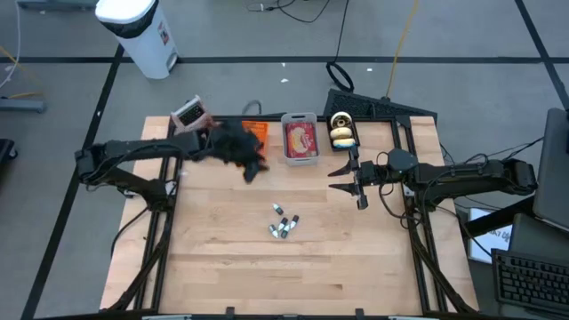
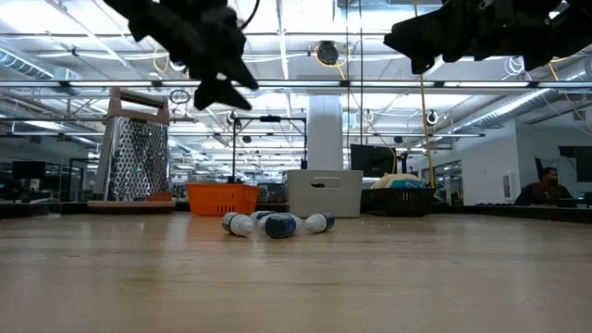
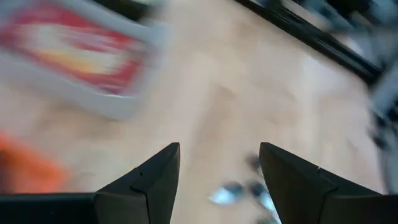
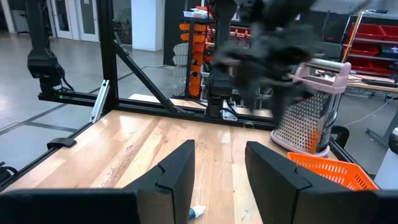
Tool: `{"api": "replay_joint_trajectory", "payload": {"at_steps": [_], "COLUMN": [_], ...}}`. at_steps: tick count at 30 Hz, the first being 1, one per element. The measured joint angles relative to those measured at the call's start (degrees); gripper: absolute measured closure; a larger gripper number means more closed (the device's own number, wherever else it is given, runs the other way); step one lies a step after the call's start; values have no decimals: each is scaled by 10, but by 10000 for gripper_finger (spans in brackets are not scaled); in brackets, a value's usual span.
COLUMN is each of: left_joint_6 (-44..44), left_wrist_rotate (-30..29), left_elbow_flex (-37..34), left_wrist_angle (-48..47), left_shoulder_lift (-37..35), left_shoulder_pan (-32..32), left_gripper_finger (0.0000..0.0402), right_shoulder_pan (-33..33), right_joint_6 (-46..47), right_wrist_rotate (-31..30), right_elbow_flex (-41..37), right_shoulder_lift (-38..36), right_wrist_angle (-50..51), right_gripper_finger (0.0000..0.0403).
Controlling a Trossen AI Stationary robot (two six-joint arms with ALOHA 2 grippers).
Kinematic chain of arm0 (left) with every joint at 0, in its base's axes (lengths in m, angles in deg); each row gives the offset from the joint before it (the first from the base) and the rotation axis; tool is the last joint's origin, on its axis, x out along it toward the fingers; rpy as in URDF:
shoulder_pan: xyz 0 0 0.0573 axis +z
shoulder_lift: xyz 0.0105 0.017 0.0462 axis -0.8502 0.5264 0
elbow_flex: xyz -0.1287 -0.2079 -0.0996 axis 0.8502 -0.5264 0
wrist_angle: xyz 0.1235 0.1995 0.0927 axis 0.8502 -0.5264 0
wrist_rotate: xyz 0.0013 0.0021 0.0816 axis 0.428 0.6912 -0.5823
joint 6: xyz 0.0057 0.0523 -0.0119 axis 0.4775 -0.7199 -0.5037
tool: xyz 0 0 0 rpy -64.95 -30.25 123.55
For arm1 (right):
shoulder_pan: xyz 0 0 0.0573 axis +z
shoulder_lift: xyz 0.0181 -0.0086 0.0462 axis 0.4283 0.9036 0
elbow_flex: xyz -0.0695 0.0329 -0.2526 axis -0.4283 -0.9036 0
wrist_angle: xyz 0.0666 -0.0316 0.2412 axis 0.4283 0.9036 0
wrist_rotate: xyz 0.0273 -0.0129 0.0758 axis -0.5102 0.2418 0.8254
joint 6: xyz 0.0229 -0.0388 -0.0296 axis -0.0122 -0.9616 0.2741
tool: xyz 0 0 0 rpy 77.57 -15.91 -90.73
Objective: Pick & Place Food Item
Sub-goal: Put the bottom green food coloring bottle into the orange bin
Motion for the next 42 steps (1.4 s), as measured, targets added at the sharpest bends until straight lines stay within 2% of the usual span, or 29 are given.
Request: {"api": "replay_joint_trajectory", "payload": {"at_steps": [3,9,13,16,25,37,39,42], "left_joint_6": [-47,-194,-253,-260,-275,-277,-277,-274], "left_wrist_rotate": [10,-13,-73,-124,-191,-174,-170,-164], "left_elbow_flex": [0,-1,-1,-1,-1,1,1,0], "left_wrist_angle": [-8,-24,-8,27,71,86,86,86], "left_shoulder_lift": [6,50,102,147,253,297,297,297], "left_shoulder_pan": [-71,-211,-283,-315,-330,-325,-325,-323], "left_gripper_finger": [178,178,178,179,179,181,192,229], "right_shoulder_pan": [0,0,0,0,0,0,0,0], "right_joint_6": [1,2,2,2,5,7,7,7], "right_wrist_rotate": [0,0,0,0,0,0,0,0], "right_elbow_flex": [0,0,0,0,0,0,0,0], "right_shoulder_lift": [0,0,0,0,0,0,0,0], "right_wrist_angle": [0,0,0,0,0,0,0,0], "right_gripper_finger": [273,273,273,273,273,273,273,273]}}
